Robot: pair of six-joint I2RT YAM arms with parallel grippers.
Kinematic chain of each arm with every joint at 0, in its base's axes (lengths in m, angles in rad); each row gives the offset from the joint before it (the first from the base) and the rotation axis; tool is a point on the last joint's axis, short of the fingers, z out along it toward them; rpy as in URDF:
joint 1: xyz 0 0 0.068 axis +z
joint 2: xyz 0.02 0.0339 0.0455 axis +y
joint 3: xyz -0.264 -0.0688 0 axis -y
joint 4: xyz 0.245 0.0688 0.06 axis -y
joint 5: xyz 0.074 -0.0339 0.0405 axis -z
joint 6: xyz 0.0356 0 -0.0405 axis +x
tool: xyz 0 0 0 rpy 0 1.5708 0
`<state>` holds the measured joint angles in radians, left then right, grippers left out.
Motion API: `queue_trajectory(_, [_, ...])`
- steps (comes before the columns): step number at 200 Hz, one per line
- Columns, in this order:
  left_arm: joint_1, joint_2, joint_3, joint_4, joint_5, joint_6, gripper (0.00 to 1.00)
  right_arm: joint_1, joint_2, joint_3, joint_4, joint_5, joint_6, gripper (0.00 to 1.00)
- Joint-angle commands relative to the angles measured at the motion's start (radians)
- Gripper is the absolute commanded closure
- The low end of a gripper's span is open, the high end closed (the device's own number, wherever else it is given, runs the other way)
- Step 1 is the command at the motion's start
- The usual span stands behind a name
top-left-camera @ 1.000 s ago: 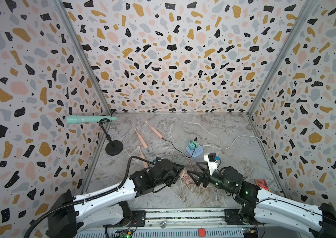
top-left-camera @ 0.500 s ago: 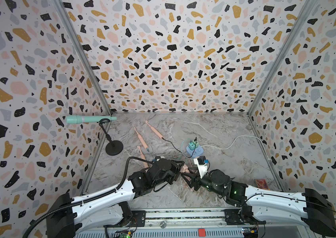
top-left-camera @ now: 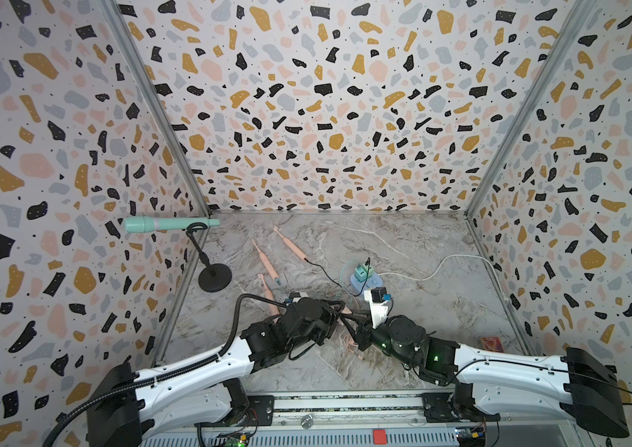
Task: Charge the electric toothbrush
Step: Insert the plug into the socket.
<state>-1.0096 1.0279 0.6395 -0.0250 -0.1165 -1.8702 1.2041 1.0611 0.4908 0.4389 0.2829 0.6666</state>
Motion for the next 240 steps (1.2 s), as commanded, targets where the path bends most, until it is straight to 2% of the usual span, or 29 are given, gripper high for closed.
queue_trajectory(1, [0.003,-0.014,0.0,0.054,-0.008,0.009,1.0,0.006,0.011,0.032,-0.002,0.011,0.017,0.77])
queue_trajectory(17, [0.003,-0.017,-0.001,0.054,-0.014,0.009,1.0,0.007,0.017,0.032,0.013,0.0,0.023,0.77])
queue_trajectory(41, [0.002,-0.026,-0.009,0.066,-0.02,0.007,1.0,0.008,0.028,0.033,0.019,-0.006,0.034,0.69])
queue_trajectory(82, [0.002,-0.037,-0.013,0.074,-0.031,0.006,1.0,0.008,0.028,0.019,0.054,-0.028,0.055,0.67])
queue_trajectory(107, [0.002,-0.038,-0.011,0.071,-0.036,0.006,1.0,0.008,0.023,0.016,0.067,-0.037,0.069,0.62])
queue_trajectory(155, [0.002,-0.038,-0.009,0.071,-0.04,0.006,1.0,0.008,0.024,0.002,0.105,-0.052,0.066,0.76])
queue_trajectory(174, [0.0,-0.033,-0.007,0.079,-0.039,0.006,1.0,0.008,0.026,-0.003,0.118,-0.055,0.067,0.87])
queue_trajectory(189, [-0.001,-0.028,-0.003,0.085,-0.043,0.009,1.0,0.009,0.024,-0.001,0.118,-0.052,0.061,1.0])
queue_trajectory(222, [-0.004,-0.022,0.02,0.089,-0.063,0.047,1.0,0.008,-0.006,-0.011,0.122,-0.031,0.063,1.0])
queue_trajectory(227, [-0.004,-0.021,0.028,0.081,-0.068,0.055,0.94,0.009,-0.013,-0.014,0.123,-0.026,0.065,1.0])
queue_trajectory(234, [-0.004,-0.022,0.04,0.068,-0.076,0.068,0.76,0.008,-0.024,-0.018,0.117,-0.016,0.067,1.0])
queue_trajectory(240, [-0.005,-0.02,0.048,0.06,-0.081,0.077,0.66,0.008,-0.033,-0.022,0.115,-0.01,0.068,1.0])
